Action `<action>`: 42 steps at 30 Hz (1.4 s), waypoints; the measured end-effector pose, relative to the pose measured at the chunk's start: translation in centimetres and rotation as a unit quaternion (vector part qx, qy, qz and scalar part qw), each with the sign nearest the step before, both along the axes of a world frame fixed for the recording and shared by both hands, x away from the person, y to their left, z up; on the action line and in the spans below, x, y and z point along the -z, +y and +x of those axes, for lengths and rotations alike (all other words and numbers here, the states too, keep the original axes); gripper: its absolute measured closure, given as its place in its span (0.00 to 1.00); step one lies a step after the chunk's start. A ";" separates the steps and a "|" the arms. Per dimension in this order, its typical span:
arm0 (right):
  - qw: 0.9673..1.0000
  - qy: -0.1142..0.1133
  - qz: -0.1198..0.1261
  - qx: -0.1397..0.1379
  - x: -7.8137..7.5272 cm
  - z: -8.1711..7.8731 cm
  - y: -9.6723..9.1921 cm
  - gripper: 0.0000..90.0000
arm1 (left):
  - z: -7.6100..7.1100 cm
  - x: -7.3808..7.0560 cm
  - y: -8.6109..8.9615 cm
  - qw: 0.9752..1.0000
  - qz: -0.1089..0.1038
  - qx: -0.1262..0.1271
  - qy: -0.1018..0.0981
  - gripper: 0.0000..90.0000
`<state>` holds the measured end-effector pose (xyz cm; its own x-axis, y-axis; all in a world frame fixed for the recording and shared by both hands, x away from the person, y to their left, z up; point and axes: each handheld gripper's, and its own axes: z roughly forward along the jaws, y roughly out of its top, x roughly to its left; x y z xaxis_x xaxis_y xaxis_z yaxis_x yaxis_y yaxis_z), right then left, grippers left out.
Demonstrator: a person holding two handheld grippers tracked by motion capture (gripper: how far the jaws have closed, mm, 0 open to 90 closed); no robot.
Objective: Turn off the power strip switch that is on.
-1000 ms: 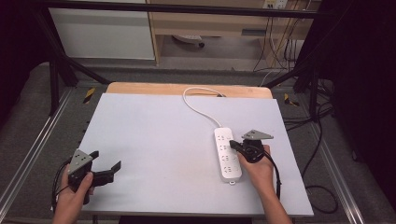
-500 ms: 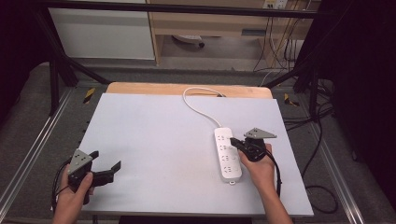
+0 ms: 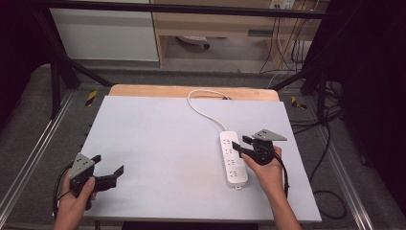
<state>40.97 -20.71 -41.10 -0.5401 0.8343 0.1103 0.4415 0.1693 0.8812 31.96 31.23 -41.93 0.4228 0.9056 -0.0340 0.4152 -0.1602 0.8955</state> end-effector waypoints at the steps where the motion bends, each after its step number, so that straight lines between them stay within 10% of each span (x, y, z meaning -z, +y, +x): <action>1: 1.000 0.000 0.001 0.002 -0.1 0.0 0.0 0.45 | 0.0 0.0 0.0 1.000 -0.001 -0.001 0.000 0.06; 14: 0.999 0.002 0.013 0.032 -1.1 0.1 -0.1 0.11 | -0.1 0.0 0.1 1.000 -0.002 -0.001 0.000 0.06; 42: 0.995 -0.057 0.034 0.076 -2.8 -1.3 -2.3 0.05 | -0.2 -0.1 0.2 1.000 -0.005 -0.004 -0.002 0.06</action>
<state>39.65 -22.99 -38.26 -0.4197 0.9005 0.1139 0.3539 0.0467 0.9341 31.80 31.46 -41.80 0.4154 0.9087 -0.0409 0.4132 -0.1485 0.8984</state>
